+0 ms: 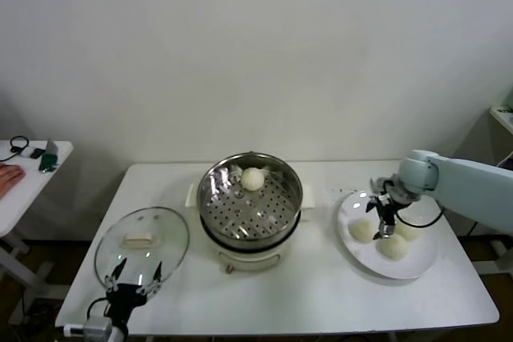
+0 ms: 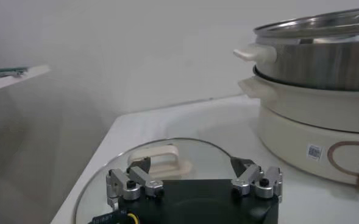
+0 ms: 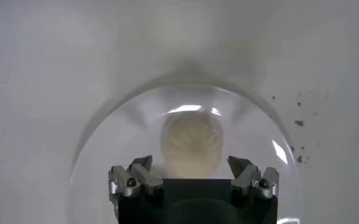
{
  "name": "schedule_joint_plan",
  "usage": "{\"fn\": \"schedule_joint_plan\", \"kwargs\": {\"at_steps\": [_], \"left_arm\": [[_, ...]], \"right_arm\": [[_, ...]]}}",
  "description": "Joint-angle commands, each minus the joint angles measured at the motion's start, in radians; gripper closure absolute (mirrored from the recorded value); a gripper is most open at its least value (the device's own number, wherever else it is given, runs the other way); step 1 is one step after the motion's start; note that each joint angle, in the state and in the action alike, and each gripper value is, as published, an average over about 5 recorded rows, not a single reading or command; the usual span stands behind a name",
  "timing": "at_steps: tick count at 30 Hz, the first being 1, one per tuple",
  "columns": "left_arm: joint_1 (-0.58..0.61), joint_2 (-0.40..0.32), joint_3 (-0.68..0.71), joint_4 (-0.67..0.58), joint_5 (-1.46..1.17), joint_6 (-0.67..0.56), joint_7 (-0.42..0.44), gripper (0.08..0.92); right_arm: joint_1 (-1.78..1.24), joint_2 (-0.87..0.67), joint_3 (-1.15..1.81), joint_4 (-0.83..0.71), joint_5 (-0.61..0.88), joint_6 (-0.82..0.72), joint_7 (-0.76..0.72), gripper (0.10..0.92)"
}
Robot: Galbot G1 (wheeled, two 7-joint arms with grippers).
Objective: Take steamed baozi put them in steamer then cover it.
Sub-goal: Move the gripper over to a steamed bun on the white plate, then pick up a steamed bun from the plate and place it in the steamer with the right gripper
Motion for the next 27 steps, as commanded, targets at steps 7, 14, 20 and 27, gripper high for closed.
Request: {"fn": "schedule_joint_plan", "kwargs": {"at_steps": [7, 14, 20, 27], "left_arm": [[0.006, 0.000, -0.004, 0.006, -0.004, -0.010, -0.002, 0.177], [0.002, 0.002, -0.005, 0.012, -0.005, -0.012, -0.002, 0.177], [0.001, 0.004, -0.009, 0.019, -0.004, -0.012, -0.006, 0.177], [-0.002, 0.008, -0.011, 0.022, -0.005, -0.014, -0.011, 0.177]], "right_arm": [[-0.086, 0.089, 0.055, -0.097, -0.060, -0.011, 0.006, 0.309], [-0.065, 0.088, 0.045, -0.082, -0.034, -0.013, -0.014, 0.365], [0.009, 0.078, 0.006, -0.061, 0.017, -0.010, -0.042, 0.413], [0.244, 0.086, -0.114, -0.004, 0.110, 0.006, -0.095, 0.431]]}}
